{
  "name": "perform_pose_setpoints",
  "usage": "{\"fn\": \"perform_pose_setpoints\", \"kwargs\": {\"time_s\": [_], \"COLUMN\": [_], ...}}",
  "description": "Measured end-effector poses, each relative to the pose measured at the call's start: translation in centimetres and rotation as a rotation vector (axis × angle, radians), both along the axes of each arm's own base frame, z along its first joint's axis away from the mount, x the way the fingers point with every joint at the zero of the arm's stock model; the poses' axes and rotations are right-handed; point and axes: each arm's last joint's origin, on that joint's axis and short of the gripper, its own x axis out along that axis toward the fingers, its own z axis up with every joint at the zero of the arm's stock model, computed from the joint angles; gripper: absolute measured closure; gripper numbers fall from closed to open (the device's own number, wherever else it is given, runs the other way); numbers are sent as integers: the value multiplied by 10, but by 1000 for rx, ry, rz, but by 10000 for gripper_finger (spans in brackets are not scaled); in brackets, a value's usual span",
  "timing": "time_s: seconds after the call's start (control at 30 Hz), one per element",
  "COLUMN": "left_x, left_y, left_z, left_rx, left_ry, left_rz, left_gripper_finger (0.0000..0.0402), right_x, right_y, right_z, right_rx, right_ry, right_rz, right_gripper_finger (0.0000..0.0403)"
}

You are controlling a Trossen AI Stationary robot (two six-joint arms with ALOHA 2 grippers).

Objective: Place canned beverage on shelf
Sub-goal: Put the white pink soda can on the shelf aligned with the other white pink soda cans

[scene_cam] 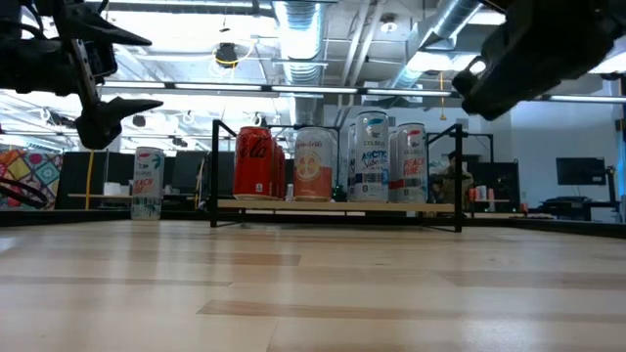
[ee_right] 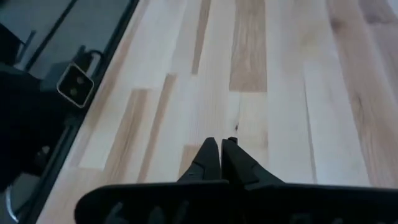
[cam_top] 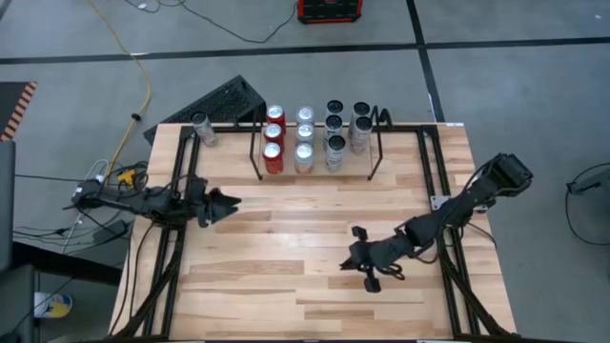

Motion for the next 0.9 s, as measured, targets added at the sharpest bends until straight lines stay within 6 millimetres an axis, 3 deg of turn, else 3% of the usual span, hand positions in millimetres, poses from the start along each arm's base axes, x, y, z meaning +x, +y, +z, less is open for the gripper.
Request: {"fn": "perform_pose_setpoints", "kwargs": {"time_s": [0.17,0.3,0.5,0.67,0.77,0.9], "left_x": [1,-3,-16,-11,9,36], "left_y": [-1,3,24,41,58,106], "left_z": [6,49,120,155,162,146], "left_rx": [105,313,538,557,548,476], "left_ry": [-14,-44,400,687,798,1026], "left_rz": [122,226,728,1011,1038,998], "left_gripper_finger": [74,74,74,74,74,74], "right_x": [9,17,25,29,33,38], "right_y": [-8,-18,-36,-49,-61,-78], "right_z": [7,12,12,12,13,12], "right_rx": [19,17,33,10,-13,15], "right_ry": [-83,-142,-138,-143,-153,-142], "right_rz": [-22,-50,-128,-157,-175,-145], "right_gripper_finger": [402,402,403,403,403,403]}}
